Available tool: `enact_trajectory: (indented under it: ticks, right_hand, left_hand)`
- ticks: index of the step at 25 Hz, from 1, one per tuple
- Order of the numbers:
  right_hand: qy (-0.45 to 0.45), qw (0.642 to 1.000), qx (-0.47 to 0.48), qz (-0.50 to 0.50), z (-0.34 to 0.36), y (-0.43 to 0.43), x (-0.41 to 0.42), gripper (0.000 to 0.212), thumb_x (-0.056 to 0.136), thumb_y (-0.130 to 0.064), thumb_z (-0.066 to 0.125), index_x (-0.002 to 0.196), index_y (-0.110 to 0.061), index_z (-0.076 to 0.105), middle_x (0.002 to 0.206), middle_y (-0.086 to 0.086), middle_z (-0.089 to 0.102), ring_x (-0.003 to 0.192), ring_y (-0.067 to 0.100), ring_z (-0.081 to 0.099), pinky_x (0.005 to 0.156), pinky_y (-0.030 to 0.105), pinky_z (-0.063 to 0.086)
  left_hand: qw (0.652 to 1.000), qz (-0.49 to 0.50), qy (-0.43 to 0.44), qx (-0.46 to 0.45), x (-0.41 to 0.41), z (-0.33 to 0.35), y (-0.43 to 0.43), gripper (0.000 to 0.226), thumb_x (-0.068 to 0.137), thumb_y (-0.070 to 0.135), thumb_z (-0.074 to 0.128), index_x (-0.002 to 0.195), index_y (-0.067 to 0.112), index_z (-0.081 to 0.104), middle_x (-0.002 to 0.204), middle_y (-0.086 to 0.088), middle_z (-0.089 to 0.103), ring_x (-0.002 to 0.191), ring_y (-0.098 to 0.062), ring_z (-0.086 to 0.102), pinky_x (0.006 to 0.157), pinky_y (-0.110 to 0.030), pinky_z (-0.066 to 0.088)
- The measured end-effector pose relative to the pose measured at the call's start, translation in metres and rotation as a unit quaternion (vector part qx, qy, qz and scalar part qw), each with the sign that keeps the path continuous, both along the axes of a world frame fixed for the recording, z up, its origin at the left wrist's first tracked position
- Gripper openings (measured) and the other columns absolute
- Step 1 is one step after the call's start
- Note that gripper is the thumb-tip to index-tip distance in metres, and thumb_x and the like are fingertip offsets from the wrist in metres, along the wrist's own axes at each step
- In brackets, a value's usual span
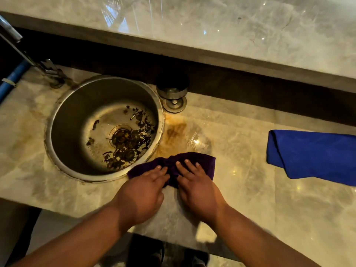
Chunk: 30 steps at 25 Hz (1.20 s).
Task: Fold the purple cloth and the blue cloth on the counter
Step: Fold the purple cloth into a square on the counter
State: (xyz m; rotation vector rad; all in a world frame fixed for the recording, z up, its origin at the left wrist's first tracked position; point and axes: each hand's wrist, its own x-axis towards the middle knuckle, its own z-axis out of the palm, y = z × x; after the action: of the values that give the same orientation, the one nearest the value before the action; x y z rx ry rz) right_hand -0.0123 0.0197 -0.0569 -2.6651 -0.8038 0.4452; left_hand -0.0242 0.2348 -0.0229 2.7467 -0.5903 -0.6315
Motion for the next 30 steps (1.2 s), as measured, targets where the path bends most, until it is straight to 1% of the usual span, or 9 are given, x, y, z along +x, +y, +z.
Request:
enact_trajectory:
  ticks: [3, 6, 9, 12, 15, 18, 23, 27, 30]
  right_hand:
    - [0.026, 0.999, 0.033, 0.004, 0.002, -0.016, -0.009, 0.052, 0.095, -0.032, 0.041, 0.137, -0.015, 0.066, 0.154, 0.006, 0.055, 0.147, 0.030, 0.043, 0.121, 0.050, 0.029]
    - [0.059, 0.994, 0.073, -0.053, 0.005, -0.028, 0.019, 0.051, 0.101, -0.034, 0.041, 0.145, -0.017, 0.060, 0.159, 0.003, 0.050, 0.154, 0.023, 0.031, 0.126, 0.040, 0.017]
    - [0.055, 0.990, 0.086, -0.099, 0.005, -0.036, 0.065, 0.047, 0.103, -0.029, 0.046, 0.145, -0.014, 0.059, 0.159, 0.005, 0.050, 0.154, 0.026, 0.032, 0.127, 0.043, 0.019]
    - [0.056, 0.989, 0.076, -0.114, 0.006, -0.044, 0.114, 0.048, 0.102, -0.017, 0.051, 0.149, -0.010, 0.054, 0.162, 0.007, 0.044, 0.155, 0.030, 0.028, 0.127, 0.047, 0.020]
    - [0.069, 0.985, 0.059, -0.143, 0.008, -0.035, 0.155, 0.054, 0.099, -0.002, 0.048, 0.153, -0.010, 0.048, 0.168, 0.006, 0.033, 0.158, 0.031, 0.019, 0.129, 0.048, 0.015]
    - [0.076, 0.982, 0.046, -0.164, 0.012, -0.022, 0.166, 0.058, 0.098, 0.000, 0.046, 0.155, -0.012, 0.044, 0.170, 0.005, 0.028, 0.159, 0.030, 0.015, 0.129, 0.047, 0.010]
    - [0.080, 0.990, 0.049, -0.104, 0.010, -0.009, 0.112, 0.067, 0.089, -0.002, 0.052, 0.155, -0.011, 0.045, 0.169, 0.008, 0.031, 0.158, 0.033, 0.019, 0.127, 0.047, 0.008]
    - [0.106, 0.991, 0.059, -0.049, 0.009, 0.000, 0.042, 0.073, 0.080, -0.005, 0.049, 0.153, -0.011, 0.048, 0.166, 0.009, 0.038, 0.156, 0.035, 0.024, 0.126, 0.052, 0.011]
    - [0.117, 0.991, 0.068, -0.001, 0.010, -0.006, -0.006, 0.072, 0.076, -0.004, 0.047, 0.147, -0.009, 0.056, 0.160, 0.009, 0.047, 0.153, 0.035, 0.033, 0.125, 0.052, 0.014]
  left_hand:
    - [0.998, -0.038, -0.015, 0.043, -0.021, -0.010, 0.004, 0.055, 0.092, 0.033, 0.044, 0.139, 0.014, 0.063, 0.148, -0.008, 0.060, 0.139, -0.023, 0.053, 0.110, -0.043, 0.049]
    - [0.999, -0.027, -0.019, 0.017, 0.002, -0.009, -0.004, 0.055, 0.099, 0.040, 0.039, 0.148, 0.019, 0.054, 0.159, -0.003, 0.048, 0.147, -0.020, 0.043, 0.111, -0.042, 0.047]
    - [1.000, 0.000, -0.030, -0.006, 0.060, -0.003, -0.022, 0.054, 0.103, 0.046, 0.034, 0.150, 0.026, 0.050, 0.163, 0.001, 0.040, 0.148, -0.021, 0.039, 0.115, -0.041, 0.041]
    - [0.999, -0.002, -0.041, 0.014, 0.123, -0.002, -0.040, 0.047, 0.104, 0.031, 0.044, 0.151, 0.029, 0.049, 0.165, 0.000, 0.037, 0.146, -0.026, 0.039, 0.116, -0.042, 0.039]
    - [0.999, 0.006, -0.014, 0.047, 0.170, -0.007, -0.048, 0.055, 0.101, 0.019, 0.044, 0.155, 0.032, 0.042, 0.170, 0.003, 0.027, 0.149, -0.029, 0.033, 0.119, -0.043, 0.035]
    - [0.999, 0.021, -0.002, 0.040, 0.182, -0.009, -0.051, 0.058, 0.098, 0.015, 0.044, 0.154, 0.031, 0.044, 0.169, 0.003, 0.029, 0.151, -0.026, 0.032, 0.121, -0.038, 0.029]
    - [0.999, 0.021, -0.021, 0.033, 0.123, 0.005, -0.037, 0.046, 0.099, 0.023, 0.047, 0.143, 0.026, 0.059, 0.158, -0.002, 0.049, 0.140, -0.026, 0.045, 0.115, -0.039, 0.038]
    - [0.999, 0.011, -0.031, 0.019, 0.040, 0.010, -0.009, 0.037, 0.093, 0.021, 0.055, 0.125, 0.023, 0.074, 0.136, -0.004, 0.069, 0.118, -0.029, 0.064, 0.097, -0.040, 0.053]
    - [0.999, -0.002, -0.011, 0.033, -0.009, 0.007, 0.001, 0.046, 0.090, 0.033, 0.042, 0.119, 0.026, 0.076, 0.129, 0.000, 0.072, 0.112, -0.026, 0.068, 0.091, -0.038, 0.058]
